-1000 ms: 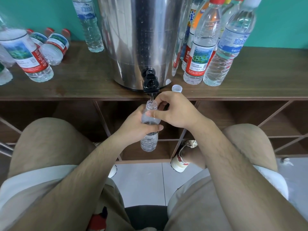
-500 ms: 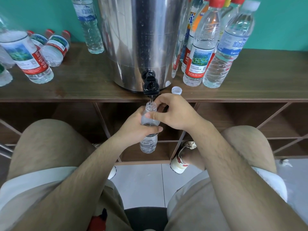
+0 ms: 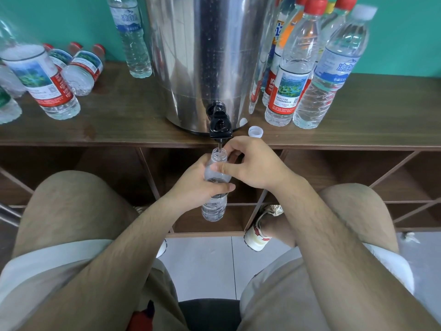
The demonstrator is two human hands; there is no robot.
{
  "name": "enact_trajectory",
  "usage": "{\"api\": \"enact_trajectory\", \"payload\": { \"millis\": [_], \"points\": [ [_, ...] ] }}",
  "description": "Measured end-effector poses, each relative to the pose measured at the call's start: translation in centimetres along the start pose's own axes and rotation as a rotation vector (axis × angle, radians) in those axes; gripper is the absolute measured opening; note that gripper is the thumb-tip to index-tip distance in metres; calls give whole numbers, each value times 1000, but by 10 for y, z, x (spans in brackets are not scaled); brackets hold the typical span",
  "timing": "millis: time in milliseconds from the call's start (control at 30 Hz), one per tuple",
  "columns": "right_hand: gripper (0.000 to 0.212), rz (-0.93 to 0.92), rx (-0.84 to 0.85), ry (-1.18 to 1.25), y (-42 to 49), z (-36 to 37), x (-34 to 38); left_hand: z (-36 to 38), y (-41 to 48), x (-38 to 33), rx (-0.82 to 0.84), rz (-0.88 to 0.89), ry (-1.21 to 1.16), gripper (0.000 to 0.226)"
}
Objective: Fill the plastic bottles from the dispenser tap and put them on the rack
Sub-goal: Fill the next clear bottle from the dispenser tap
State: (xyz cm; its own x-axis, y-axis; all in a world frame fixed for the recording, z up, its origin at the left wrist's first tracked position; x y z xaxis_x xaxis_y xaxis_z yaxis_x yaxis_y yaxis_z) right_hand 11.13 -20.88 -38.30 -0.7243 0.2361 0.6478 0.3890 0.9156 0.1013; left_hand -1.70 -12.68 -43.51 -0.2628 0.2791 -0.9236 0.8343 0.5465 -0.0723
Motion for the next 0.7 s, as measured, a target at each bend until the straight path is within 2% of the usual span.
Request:
{"api": "enact_trajectory", "payload": {
  "millis": [233,567,700],
  "points": [
    [30,-10,-5,16,0,-1,1,1,0,-2,4,-1,-3,76],
    [37,-28,-22,18,-1,-1,3,0,0,-1,-1,0,-32,75],
    [32,-40,-38,22,-1,-1,2,0,-1,-2,-6,6,-44,73]
  ]
}}
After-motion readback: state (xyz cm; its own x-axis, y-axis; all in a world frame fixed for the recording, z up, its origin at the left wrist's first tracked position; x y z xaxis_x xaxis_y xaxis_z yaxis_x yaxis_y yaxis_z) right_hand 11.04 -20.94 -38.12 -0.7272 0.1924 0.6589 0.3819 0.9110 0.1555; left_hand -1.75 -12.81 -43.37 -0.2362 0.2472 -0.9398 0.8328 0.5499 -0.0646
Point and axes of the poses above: each hand's wrist, its own y-axis towards the middle knuckle, its own z-axis out of the palm, x = y × z, the point moved 4 cm from there along y, towards the middle knuckle, and after that the axes turned 6 degrees about z, right-handed, at the moved point
